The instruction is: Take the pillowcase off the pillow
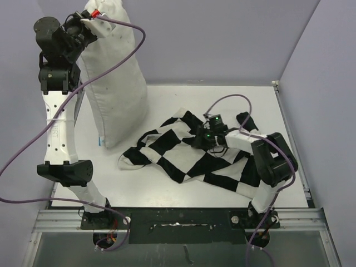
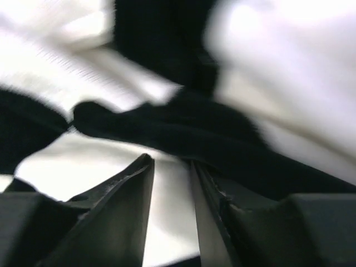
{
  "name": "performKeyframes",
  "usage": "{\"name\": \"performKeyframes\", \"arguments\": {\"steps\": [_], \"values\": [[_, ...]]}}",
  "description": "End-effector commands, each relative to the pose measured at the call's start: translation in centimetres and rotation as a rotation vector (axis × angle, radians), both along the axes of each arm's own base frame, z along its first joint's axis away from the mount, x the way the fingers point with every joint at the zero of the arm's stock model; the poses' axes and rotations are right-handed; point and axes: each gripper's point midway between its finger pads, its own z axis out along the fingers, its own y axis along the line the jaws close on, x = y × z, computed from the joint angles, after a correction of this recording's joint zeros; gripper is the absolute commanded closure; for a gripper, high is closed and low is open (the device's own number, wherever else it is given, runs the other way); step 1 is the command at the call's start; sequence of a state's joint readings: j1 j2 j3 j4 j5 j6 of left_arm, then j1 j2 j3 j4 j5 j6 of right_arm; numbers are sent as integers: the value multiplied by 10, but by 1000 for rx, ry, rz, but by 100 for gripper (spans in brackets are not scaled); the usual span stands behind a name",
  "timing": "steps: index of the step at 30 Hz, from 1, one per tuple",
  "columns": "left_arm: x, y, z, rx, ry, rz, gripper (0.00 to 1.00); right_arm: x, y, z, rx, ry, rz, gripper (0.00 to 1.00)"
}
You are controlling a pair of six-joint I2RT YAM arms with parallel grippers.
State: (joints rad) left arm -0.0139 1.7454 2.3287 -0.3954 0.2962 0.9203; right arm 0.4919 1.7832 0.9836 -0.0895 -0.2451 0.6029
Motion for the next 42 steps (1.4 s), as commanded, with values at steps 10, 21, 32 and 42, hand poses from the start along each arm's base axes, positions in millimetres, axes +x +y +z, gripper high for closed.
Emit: {"name": "performKeyframes", "arguments": {"steps": [10,21,32,42], "values": [[-75,-40,66,27,-169,-100,100,39,-243,38,-107,-35,-638,70],[-177,-260,-142,-160,555,-736,100,40,-251,85,-10,-110,-722,54],[-157,-346,-243,-282,879,-710,100,18,-246,100,6,-129,-712,50],[-112,-332,-322,-365,1201,-592,5,7,-217,93,-49,-114,-626,41]]}}
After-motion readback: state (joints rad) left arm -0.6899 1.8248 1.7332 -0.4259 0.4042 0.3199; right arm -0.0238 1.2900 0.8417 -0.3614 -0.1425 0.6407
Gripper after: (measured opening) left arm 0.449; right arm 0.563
